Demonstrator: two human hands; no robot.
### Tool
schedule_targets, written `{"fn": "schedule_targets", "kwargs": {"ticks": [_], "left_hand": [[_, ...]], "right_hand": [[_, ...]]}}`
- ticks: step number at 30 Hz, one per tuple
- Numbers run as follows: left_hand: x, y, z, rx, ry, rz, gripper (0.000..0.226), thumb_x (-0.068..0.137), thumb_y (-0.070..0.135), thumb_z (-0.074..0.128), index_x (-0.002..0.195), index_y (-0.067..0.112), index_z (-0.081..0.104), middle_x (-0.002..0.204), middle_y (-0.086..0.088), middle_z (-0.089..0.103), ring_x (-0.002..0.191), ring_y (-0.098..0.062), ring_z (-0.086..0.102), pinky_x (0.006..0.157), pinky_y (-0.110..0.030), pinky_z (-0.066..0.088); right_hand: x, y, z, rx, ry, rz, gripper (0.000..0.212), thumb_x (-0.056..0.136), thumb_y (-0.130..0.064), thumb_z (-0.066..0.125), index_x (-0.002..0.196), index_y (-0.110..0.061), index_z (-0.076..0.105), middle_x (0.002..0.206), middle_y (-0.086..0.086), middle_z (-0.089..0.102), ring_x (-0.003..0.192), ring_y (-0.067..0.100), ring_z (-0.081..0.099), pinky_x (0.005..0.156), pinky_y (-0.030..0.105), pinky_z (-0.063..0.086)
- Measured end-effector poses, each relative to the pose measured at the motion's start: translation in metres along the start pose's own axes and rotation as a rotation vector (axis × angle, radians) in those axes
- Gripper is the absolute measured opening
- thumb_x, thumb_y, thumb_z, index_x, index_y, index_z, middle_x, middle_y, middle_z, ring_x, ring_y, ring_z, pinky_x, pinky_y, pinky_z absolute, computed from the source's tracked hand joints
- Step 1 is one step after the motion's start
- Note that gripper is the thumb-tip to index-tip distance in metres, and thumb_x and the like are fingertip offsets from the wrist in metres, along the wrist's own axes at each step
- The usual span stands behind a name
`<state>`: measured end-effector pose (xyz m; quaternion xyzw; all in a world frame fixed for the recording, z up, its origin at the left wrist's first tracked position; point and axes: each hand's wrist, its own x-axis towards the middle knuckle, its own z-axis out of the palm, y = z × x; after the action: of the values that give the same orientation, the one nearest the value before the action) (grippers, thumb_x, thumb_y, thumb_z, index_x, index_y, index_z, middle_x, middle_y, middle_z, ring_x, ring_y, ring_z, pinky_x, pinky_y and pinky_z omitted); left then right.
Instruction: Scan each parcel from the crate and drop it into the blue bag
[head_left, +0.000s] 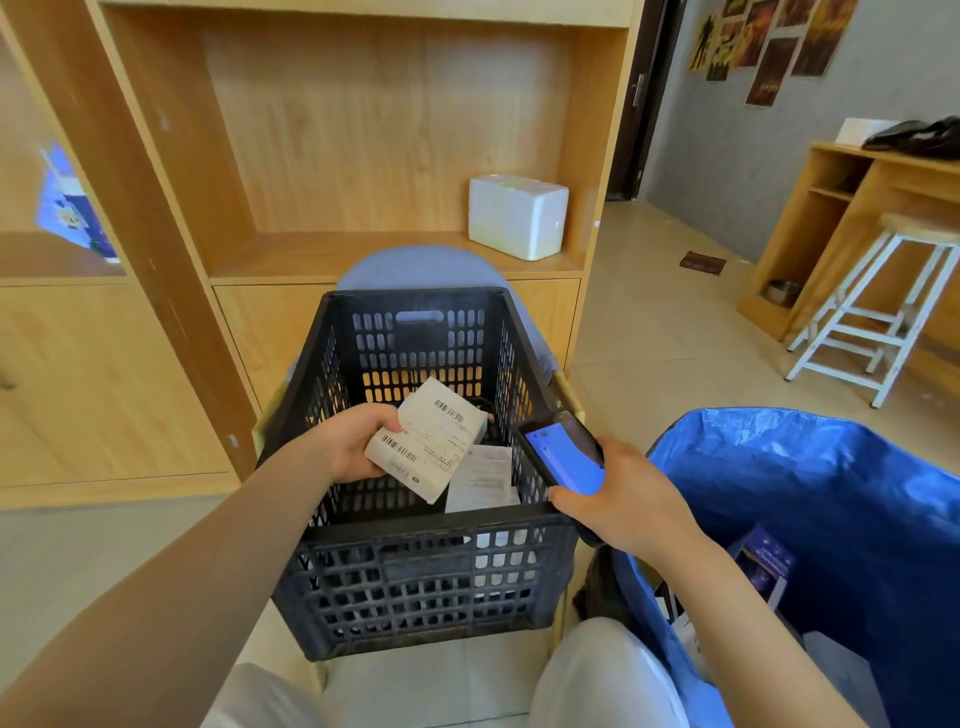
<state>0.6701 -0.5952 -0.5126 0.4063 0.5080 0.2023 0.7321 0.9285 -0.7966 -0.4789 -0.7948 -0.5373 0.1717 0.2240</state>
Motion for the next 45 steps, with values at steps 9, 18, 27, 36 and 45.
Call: {"fn": "schedule_targets", "kwargs": {"ticks": [9, 18, 27, 36, 45], "left_hand": [[-0.007, 0.002, 0.011, 0.012, 0.198, 0.212, 0.023, 0.099, 0.03, 0.054, 0.116, 0.018, 0.064, 0.109, -0.008, 0.074, 0.102, -0.027, 0.069, 0.093, -0.046, 0.053], [-0.01, -0.005, 0.011, 0.189, 0.217, 0.437, 0.029, 0.1, 0.016, 0.048, 0.127, 0.016, 0.059, 0.119, -0.001, 0.069, 0.11, -0.021, 0.064, 0.092, -0.043, 0.055], [-0.013, -0.006, 0.017, 0.253, 0.231, 0.484, 0.025, 0.097, 0.007, 0.049, 0.106, 0.026, 0.062, 0.104, 0.008, 0.068, 0.098, -0.012, 0.064, 0.087, -0.039, 0.052], [-0.005, -0.009, 0.012, 0.288, 0.259, 0.454, 0.036, 0.095, 0.011, 0.053, 0.13, 0.017, 0.056, 0.117, 0.003, 0.067, 0.099, -0.012, 0.064, 0.076, -0.033, 0.052], [-0.012, -0.01, 0.014, 0.549, 0.316, 0.603, 0.032, 0.096, 0.021, 0.055, 0.128, 0.022, 0.052, 0.121, 0.008, 0.061, 0.108, -0.012, 0.062, 0.075, -0.024, 0.051]], "right_hand": [[-0.002, 0.002, 0.001, 0.04, -0.007, 0.009, 0.054, 0.068, -0.061, 0.071, 0.106, -0.028, 0.053, 0.098, -0.009, 0.06, 0.087, 0.011, 0.059, 0.075, 0.035, 0.054], [-0.008, -0.008, -0.004, 0.127, -0.035, -0.044, 0.046, 0.074, -0.053, 0.075, 0.109, -0.031, 0.056, 0.093, -0.017, 0.061, 0.086, 0.004, 0.059, 0.071, 0.027, 0.05], [-0.009, -0.018, -0.003, 0.118, -0.118, -0.055, 0.049, 0.074, -0.058, 0.072, 0.109, -0.028, 0.058, 0.093, -0.013, 0.063, 0.084, 0.005, 0.061, 0.065, 0.024, 0.046], [-0.011, -0.019, -0.003, 0.088, -0.167, -0.063, 0.049, 0.074, -0.06, 0.072, 0.109, -0.029, 0.056, 0.094, -0.011, 0.064, 0.085, 0.008, 0.063, 0.075, 0.028, 0.056], [-0.024, -0.01, -0.01, 0.194, -0.102, -0.042, 0.044, 0.078, -0.052, 0.074, 0.112, -0.029, 0.057, 0.097, -0.013, 0.064, 0.086, 0.006, 0.062, 0.069, 0.024, 0.05]]}}
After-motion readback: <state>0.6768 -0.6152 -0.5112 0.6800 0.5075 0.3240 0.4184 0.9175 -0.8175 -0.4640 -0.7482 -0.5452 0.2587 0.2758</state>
